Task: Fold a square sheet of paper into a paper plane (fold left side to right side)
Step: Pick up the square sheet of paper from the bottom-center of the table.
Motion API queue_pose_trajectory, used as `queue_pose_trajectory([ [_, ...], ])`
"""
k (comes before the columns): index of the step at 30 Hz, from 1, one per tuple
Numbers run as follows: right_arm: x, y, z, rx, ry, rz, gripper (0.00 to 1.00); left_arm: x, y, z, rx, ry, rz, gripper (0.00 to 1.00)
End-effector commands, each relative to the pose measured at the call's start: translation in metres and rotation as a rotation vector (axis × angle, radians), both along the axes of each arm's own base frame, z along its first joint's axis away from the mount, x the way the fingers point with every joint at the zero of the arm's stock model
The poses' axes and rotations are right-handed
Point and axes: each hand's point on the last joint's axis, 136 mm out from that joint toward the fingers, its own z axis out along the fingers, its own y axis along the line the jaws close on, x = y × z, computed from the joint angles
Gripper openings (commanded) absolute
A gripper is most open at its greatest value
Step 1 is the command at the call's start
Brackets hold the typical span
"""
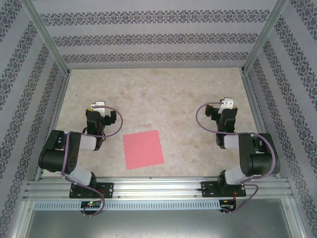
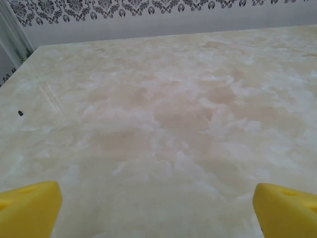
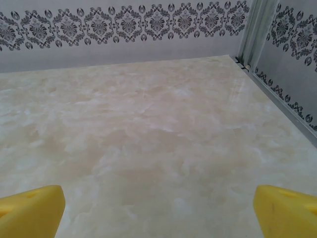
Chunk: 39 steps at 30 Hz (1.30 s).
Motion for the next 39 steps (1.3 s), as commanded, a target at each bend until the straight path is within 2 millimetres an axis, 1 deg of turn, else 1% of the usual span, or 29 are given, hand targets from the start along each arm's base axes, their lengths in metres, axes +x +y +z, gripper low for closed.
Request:
queue_pose_trajectory([
  [1,0.004,0.001,0.011,-0.013,-0.039,0.018,0.98,0.006,0.001,0.01,0.007,-0.025,-0.015,1.0],
  [12,0.004,0.001,0.011,0.0,-0.037,0.026,0.98,0.006,0.001,0.009,0.005,-0.02,-0.016,1.0],
  [15,0.006,0.002,0.011,0.02,-0.033,0.06,0.98,0.006,0.002,0.009,0.003,-0.021,-0.016,1.0],
  [17,0.005,0.002,0.011,0.022,-0.035,0.06,0.98,0.006,0.004,0.013,0.004,-0.031,0.0,1.0],
  [19,0.006,-0.001,0.015,0.021,-0.03,0.043,0.98,0.004,0.009,0.028,0.002,-0.03,0.031,1.0],
  [21,0.008,-0.007,0.025,0.027,-0.02,0.006,0.98,0.001,0.009,0.053,-0.002,-0.022,0.032,1.0],
  [23,0.006,-0.013,0.035,0.041,0.046,-0.037,0.98,-0.006,0.006,0.08,-0.05,-0.021,0.028,1.0],
  [25,0.003,-0.015,0.055,0.087,0.068,-0.068,0.98,-0.014,0.001,0.101,-0.126,-0.004,0.019,1.0],
  [26,0.001,-0.01,0.067,0.118,0.073,-0.05,0.98,-0.02,-0.001,0.11,-0.194,0.018,0.034,1.0],
  [27,-0.002,-0.005,0.079,0.149,0.075,-0.039,0.98,-0.026,-0.004,0.114,-0.266,0.051,0.047,1.0],
  [28,-0.005,-0.001,0.088,0.175,0.077,-0.036,0.98,-0.032,-0.007,0.114,-0.324,0.093,0.053,1.0],
  [30,-0.013,0.014,0.108,0.223,0.078,-0.011,0.98,-0.045,-0.025,0.115,-0.462,0.163,0.019,1.0],
  [32,-0.022,0.034,0.117,0.252,0.114,0.03,0.98,-0.06,-0.046,0.107,-0.562,0.259,-0.028,1.0],
  [34,-0.032,0.059,0.123,0.278,0.163,0.088,0.98,-0.077,-0.066,0.094,-0.613,0.368,-0.064,1.0],
  [35,-0.036,0.07,0.122,0.291,0.191,0.111,0.98,-0.087,-0.076,0.085,-0.629,0.427,-0.076,1.0],
  [37,-0.047,0.099,0.117,0.317,0.25,0.175,0.98,-0.104,-0.1,0.063,-0.66,0.55,-0.11,1.0],
  [39,-0.059,0.133,0.105,0.314,0.321,0.244,0.98,-0.123,-0.134,0.045,-0.653,0.674,-0.188,1.0],
])
